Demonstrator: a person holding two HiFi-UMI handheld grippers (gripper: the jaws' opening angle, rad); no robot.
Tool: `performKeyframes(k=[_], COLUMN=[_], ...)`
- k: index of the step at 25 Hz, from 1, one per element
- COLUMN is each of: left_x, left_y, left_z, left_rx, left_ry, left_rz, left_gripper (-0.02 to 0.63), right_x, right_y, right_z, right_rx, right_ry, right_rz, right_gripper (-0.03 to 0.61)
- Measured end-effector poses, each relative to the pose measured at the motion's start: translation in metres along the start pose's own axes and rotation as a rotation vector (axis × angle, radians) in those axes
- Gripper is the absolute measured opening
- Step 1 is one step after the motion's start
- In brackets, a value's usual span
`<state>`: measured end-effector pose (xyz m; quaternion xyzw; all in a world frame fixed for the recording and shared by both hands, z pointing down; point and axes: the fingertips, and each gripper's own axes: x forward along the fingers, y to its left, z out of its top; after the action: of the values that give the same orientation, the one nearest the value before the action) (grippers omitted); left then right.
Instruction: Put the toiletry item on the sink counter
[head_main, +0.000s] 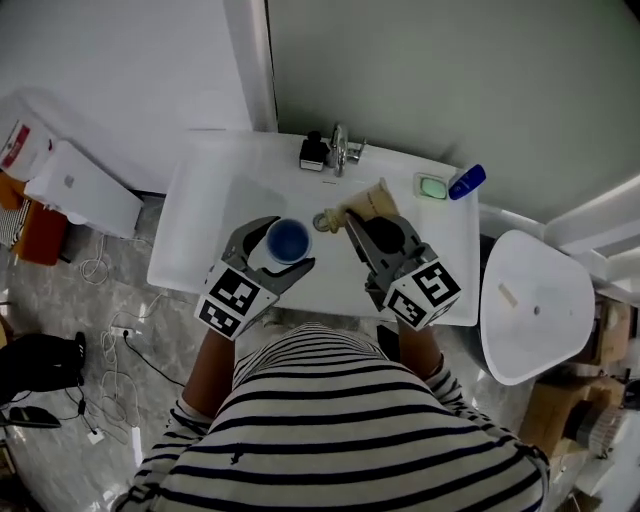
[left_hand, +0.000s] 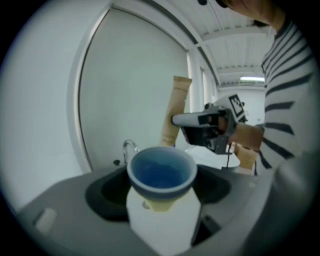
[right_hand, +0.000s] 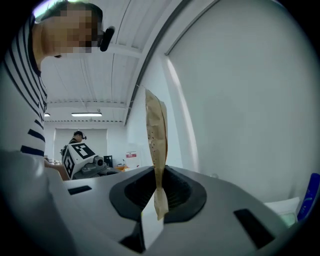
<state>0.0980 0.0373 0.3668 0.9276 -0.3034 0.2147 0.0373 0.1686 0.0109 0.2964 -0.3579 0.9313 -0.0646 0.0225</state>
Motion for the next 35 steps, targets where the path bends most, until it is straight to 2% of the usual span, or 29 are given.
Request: performKeyframes(k=[7, 16, 28, 35], left_x=[0.011, 0.036, 0.101, 0.147], left_y=[0.085, 0.152, 0.225, 0.238], left_z=[-0.008, -0.017, -0.039, -0.066], left_rx=[0.088, 0.169, 0.123, 0.109], left_ry=[0.018, 0.033, 0.015, 0.032], left_rz=[-0.16, -0.233, -0.282, -0.321], left_gripper=[0.371, 0.371, 0.371, 0.371], right_x=[0.071, 0.108, 0.145, 0.155], right_y=[-0.011, -0.018, -0.04, -0.053], right_z=[0.002, 0.001, -0.003, -0.013], right_rx=[-0.004, -0.007, -0.028, 0.006], right_ry=[-0.022, -0.019, 0.023, 0.047], right_rz=[-0.154, -0.272, -0.327, -0.341], right_gripper=[0.037, 0.037, 0.037, 0.037])
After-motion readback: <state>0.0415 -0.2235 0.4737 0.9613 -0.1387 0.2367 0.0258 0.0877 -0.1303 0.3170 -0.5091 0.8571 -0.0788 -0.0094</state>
